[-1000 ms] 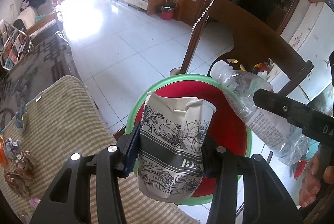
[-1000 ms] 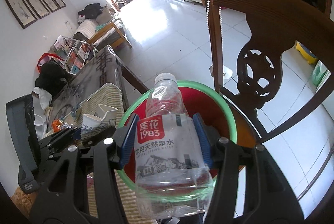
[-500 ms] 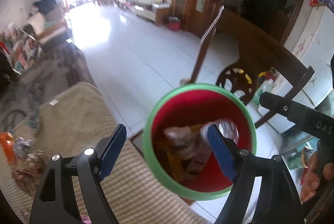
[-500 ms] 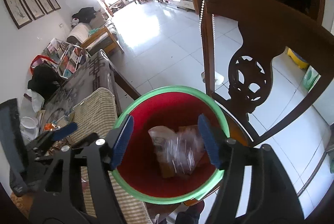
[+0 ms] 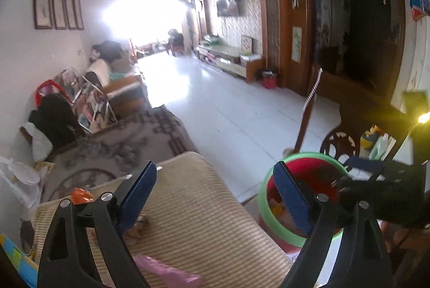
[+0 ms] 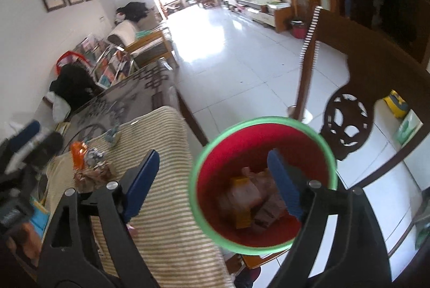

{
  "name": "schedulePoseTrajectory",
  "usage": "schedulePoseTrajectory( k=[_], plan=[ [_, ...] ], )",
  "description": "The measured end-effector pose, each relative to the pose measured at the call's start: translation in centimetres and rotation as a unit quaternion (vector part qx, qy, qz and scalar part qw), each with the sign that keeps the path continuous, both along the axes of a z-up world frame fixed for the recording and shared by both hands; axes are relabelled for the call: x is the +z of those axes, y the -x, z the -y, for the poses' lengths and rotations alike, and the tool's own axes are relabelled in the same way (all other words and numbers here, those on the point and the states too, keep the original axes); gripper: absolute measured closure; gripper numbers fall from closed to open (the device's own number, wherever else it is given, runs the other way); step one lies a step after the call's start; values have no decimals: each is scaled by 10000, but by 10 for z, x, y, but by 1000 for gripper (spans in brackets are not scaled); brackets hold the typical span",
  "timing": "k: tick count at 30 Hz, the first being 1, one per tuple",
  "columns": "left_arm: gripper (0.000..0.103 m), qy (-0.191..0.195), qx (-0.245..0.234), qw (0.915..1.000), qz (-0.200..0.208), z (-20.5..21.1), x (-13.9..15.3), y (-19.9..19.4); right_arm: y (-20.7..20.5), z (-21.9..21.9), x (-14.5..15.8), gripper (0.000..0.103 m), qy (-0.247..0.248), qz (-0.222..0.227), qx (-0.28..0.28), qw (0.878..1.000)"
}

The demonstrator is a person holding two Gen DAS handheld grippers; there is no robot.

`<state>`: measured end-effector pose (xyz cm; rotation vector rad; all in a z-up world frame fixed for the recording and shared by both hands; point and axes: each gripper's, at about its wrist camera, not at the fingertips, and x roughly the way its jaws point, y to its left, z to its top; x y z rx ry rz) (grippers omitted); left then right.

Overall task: Collect trash
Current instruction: 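Grasp the dark brown cigarette box with the left gripper while the right grasps the pink strawberry milk carton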

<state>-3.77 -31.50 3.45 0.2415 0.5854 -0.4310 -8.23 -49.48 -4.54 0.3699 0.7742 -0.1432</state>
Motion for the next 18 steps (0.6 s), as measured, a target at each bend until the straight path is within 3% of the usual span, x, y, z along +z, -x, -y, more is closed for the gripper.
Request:
schedulePoseTrajectory(
  k=[8,18],
  plan=[
    [18,325,388,9984,271,-69,24,5,-20,-69,0,20,114,-100,514,9986],
    [18,457,698,9965,96,-152,11,-7,-37,-151,1,19,221,-212,791,9964]
  ],
)
